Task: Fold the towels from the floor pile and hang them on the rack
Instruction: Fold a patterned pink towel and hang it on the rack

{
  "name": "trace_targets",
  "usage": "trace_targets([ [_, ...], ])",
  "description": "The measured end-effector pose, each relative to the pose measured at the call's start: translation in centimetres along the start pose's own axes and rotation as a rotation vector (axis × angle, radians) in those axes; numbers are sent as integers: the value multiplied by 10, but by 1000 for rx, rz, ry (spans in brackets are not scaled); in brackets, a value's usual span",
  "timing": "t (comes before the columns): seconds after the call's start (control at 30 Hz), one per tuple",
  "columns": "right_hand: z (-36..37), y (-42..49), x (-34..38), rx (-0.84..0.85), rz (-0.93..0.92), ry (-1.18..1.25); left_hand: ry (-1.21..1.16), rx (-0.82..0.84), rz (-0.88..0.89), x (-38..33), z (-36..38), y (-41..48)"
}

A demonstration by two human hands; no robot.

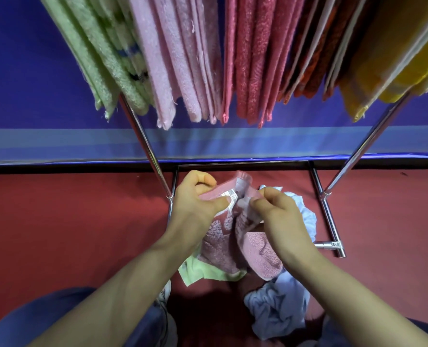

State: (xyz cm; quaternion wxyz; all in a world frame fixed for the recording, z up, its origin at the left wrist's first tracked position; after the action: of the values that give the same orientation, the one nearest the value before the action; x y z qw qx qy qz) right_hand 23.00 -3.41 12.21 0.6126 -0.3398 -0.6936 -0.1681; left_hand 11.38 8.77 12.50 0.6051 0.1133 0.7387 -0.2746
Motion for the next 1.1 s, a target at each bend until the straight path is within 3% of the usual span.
trace_targets([
  [0.2, 2, 2, -1, -24, 43, 186, 41, 43, 8, -2, 5, -1],
  [0.47, 12, -5, 4, 82, -133, -103, 94, 71, 56, 1, 13, -4],
  [0.8, 10, 0, -7, 72, 36, 7, -85, 225, -43, -3, 14, -7],
  [1.1, 10, -4, -14, 56, 80, 76, 44, 424, 22, -5, 25, -15],
])
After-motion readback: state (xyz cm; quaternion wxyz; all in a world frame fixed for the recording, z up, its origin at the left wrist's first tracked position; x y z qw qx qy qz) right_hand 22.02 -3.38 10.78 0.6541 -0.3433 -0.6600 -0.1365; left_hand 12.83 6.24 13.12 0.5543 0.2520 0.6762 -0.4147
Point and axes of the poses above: each hand's wrist, its own y-axis towards the middle knuckle, its own z-axis out of the palm, x = y × z, the point moved 6 cm from there along y, towards the middle knuckle, and after that the axes turned 5 degrees about -z, right-handed, at the moved point
